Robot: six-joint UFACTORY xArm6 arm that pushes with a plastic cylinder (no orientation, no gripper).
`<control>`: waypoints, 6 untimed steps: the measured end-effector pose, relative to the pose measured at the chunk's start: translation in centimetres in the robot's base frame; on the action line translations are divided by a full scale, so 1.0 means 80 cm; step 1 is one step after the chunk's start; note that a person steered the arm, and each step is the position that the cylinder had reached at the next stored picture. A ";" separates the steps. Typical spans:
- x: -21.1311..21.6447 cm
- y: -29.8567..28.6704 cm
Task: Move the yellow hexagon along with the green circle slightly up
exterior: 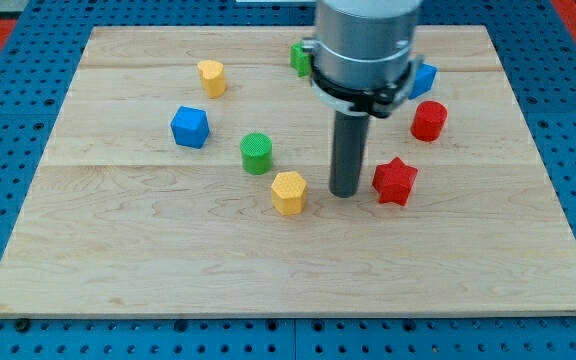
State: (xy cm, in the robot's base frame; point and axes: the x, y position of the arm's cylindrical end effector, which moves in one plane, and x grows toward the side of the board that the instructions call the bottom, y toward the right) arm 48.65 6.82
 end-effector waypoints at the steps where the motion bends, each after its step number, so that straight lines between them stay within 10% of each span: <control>1: 0.007 -0.008; 3: 0.033 -0.151; 6: 0.024 -0.125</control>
